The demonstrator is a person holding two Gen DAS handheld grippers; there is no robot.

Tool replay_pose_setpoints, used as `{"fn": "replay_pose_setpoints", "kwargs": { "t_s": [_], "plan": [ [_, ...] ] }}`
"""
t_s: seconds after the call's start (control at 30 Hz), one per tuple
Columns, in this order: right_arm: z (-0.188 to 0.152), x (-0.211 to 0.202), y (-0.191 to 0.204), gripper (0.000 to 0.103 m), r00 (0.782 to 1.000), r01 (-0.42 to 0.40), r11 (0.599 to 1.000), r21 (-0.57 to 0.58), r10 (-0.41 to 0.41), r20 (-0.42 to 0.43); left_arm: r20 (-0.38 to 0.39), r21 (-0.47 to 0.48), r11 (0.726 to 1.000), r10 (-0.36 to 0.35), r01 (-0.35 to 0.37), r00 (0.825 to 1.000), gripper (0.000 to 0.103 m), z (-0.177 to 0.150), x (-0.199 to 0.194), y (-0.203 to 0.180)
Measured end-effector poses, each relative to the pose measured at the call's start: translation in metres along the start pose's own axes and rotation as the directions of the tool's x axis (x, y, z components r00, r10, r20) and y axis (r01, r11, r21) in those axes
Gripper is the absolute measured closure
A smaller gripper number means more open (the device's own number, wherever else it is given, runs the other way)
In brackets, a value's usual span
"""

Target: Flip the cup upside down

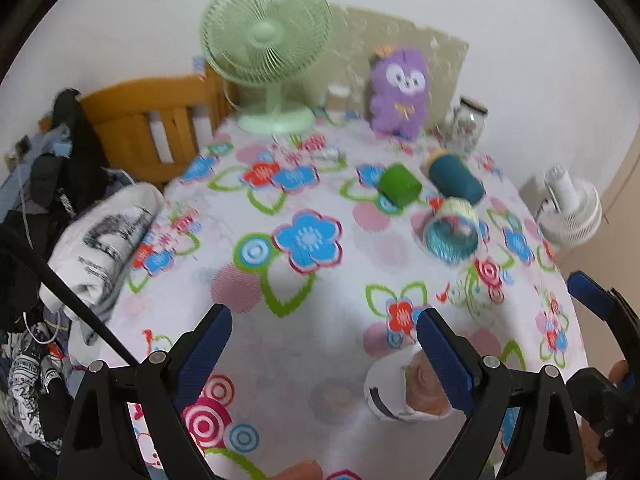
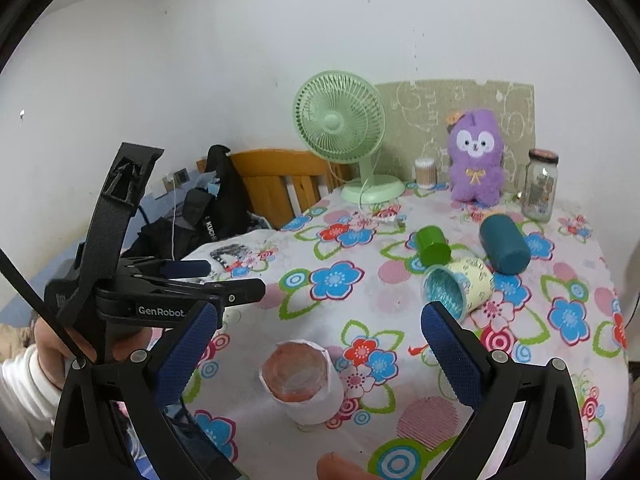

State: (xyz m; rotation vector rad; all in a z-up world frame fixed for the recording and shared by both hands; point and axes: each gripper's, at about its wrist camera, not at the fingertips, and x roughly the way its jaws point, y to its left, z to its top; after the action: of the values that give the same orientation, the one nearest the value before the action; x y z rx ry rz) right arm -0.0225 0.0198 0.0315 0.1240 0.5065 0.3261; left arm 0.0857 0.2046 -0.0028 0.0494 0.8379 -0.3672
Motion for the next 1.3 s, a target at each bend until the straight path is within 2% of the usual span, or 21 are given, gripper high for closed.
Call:
{"fn": "replay_pose_setpoints", "kwargs": {
  "t_s": [0.17, 0.3, 0.47, 0.6, 0.83, 1.1, 1.3],
  "plan": [
    [0.009, -0.013, 0.012, 0.0, 0.998, 0.042, 0.998, -0.035, -0.041, 0.053, 0.095, -0.025, 0.999, 0.028, -0.026, 0.995, 0.008, -0.003, -0.012, 0.002],
    [0.014, -0.025, 0.023, 0.0, 0.993, 0.079, 0.995, -0.057, -0.073, 0.097, 0.171, -0.032, 0.998, 0.051, -0.046, 0.984, 0.008, -0.006, -0.024, 0.002],
    [0.013, -0.034, 0.031, 0.0, 0.986, 0.109, 0.993, -0.053, -0.101, 0.134, 0.285, -0.038, 0.995, 0.094, -0.087, 0.954, 0.002, -0.012, -0.045, -0.003],
    [0.01, -0.038, 0.033, 0.0, 0.985, 0.107, 0.993, -0.05, -0.099, 0.14, 0.346, -0.046, 0.993, 0.121, -0.112, 0.93, 0.0, -0.018, -0.056, -0.005],
    [0.006, -0.037, 0.031, 0.0, 0.986, 0.111, 0.993, -0.031, -0.106, 0.131, 0.393, -0.058, 0.99, 0.14, -0.127, 0.909, 0.0, -0.027, -0.063, -0.008],
    [0.002, -0.029, 0.027, 0.0, 0.987, 0.115, 0.993, -0.018, -0.112, 0.112, 0.377, -0.067, 0.99, 0.139, -0.123, 0.916, 0.0, -0.027, -0.058, -0.006],
    [0.003, -0.026, 0.028, 0.0, 0.987, 0.114, 0.993, -0.021, -0.111, 0.112, 0.385, -0.083, 0.988, 0.154, -0.132, 0.91, 0.0, -0.028, -0.057, -0.002]
  ]
}}
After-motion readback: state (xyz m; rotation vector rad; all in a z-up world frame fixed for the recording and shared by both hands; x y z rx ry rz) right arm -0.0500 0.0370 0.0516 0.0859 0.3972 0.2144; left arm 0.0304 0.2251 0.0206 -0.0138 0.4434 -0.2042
